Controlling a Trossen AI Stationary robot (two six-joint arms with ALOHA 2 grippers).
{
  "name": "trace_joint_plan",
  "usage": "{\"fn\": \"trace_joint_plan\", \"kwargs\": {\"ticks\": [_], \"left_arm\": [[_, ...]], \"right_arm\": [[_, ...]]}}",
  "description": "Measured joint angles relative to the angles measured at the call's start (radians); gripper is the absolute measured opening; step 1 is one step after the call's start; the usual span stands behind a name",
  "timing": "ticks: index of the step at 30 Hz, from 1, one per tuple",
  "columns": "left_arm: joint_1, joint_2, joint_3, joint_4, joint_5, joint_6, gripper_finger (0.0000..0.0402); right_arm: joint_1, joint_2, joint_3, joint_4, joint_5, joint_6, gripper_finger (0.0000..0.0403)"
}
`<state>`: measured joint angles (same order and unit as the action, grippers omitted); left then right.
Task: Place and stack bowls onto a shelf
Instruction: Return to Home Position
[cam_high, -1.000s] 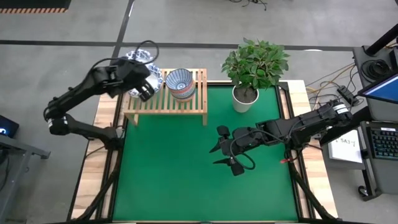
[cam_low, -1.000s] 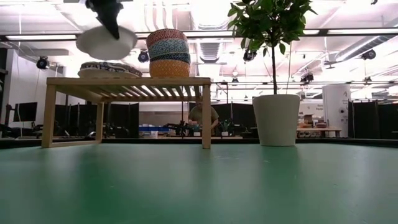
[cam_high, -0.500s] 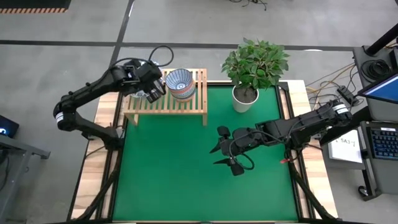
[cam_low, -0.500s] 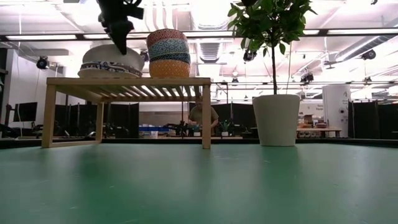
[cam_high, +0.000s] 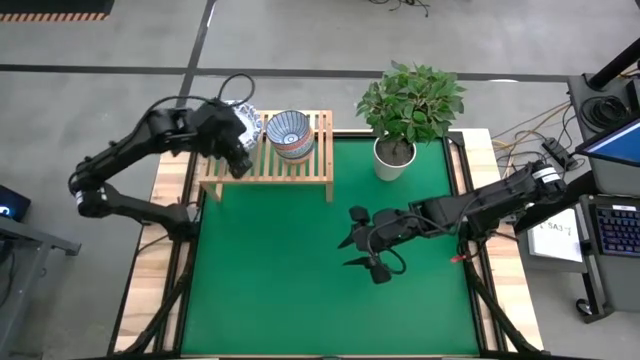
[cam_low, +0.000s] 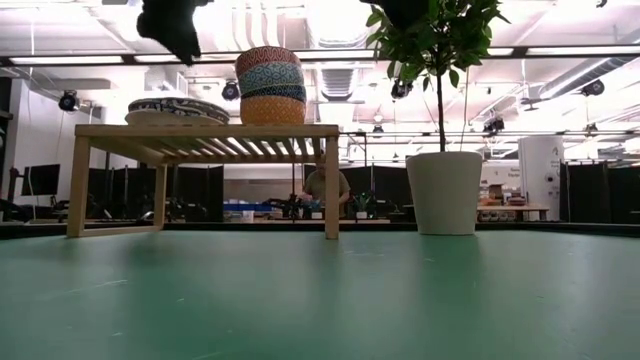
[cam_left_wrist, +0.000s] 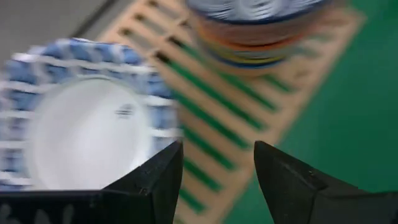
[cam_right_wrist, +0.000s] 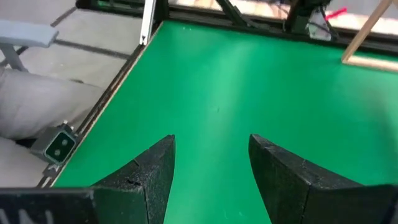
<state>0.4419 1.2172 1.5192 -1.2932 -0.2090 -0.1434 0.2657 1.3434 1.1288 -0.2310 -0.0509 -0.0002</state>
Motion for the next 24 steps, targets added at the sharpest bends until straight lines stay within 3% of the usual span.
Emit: {"fn": "trace_joint_plan", "kwargs": {"ticks": [3, 7, 16, 19, 24], "left_arm": [[-0.065, -0.061, -0.039, 0.059, 0.083, -0.059, 0.0178], [-0.248, -0.188, -0.186, 0.266, 0.115, -0.099, 0.0171], [-0.705, -0.45, -0.734, 0.925, 0.115, -0.111, 0.0164], [-0.774, -0.505, -0.875, 1.048, 0.071, -0.093, 0.0164], [-0.783, -0.591, -1.04, 1.153, -0.041, -0.068, 0.0163]], "right_arm": [[0.0, 0.0, -0.051, 0.093, -0.001, -0.021, 0.0194], [-0.001, -0.01, -0.125, 0.219, -0.009, -0.092, 0.0194], [-0.094, -0.114, -0.297, 0.404, -0.106, -0.141, 0.0194], [-0.149, -0.16, -0.348, 0.416, -0.115, -0.125, 0.0194], [-0.224, -0.238, -0.431, 0.455, -0.181, -0.091, 0.0194]]}}
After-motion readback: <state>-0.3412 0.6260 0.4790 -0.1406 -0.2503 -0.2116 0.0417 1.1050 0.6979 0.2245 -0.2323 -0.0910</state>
